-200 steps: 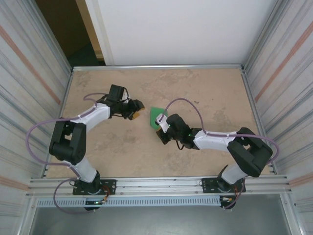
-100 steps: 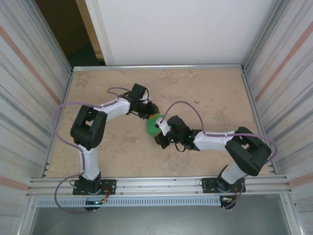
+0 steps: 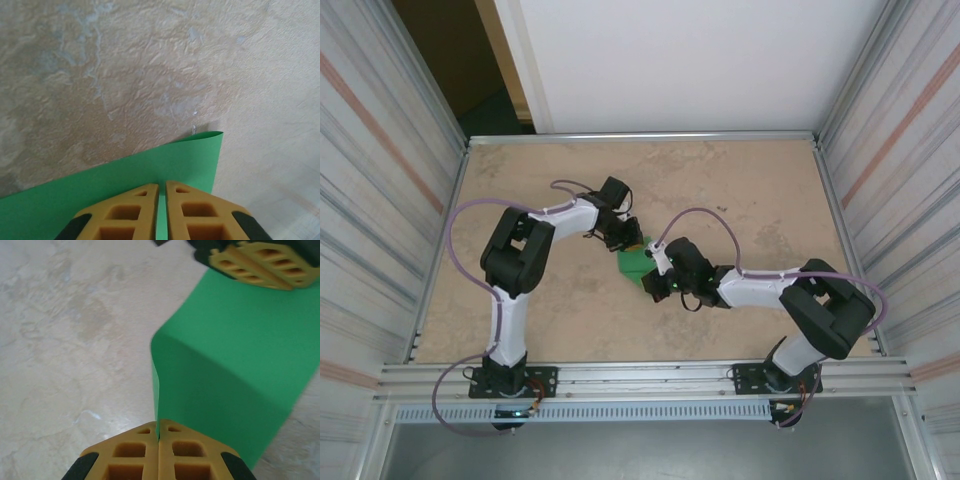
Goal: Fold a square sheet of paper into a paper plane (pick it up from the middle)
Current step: Third fold the triangle at the center of the table.
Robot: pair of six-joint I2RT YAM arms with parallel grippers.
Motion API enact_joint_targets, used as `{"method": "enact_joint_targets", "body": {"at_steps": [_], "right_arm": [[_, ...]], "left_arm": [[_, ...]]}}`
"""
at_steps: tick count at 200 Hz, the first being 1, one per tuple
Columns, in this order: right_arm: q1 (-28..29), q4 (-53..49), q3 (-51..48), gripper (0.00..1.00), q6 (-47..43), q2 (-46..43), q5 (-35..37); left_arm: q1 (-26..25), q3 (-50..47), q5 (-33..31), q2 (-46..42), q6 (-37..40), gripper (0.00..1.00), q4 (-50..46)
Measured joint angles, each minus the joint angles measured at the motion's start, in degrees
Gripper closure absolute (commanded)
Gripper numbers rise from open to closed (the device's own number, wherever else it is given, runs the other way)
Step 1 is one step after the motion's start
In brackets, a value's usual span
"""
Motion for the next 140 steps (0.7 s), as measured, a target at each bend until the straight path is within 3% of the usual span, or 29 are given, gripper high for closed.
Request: {"method": "enact_joint_targets", "body": {"at_steps": [50, 140], "right_arm": [[-0.79, -1.90, 0.02, 0.97, 4.44, 0.55, 4.42], [-2.23, -6.45, 3.98, 0.98, 6.08, 4.74, 2.36]], "left_arm": [[0.00, 0.50, 0.02, 0.37, 1.36, 0.89, -0.59], [0.00, 1.81, 1.97, 1.49, 4.48, 0.90, -1.05]]}}
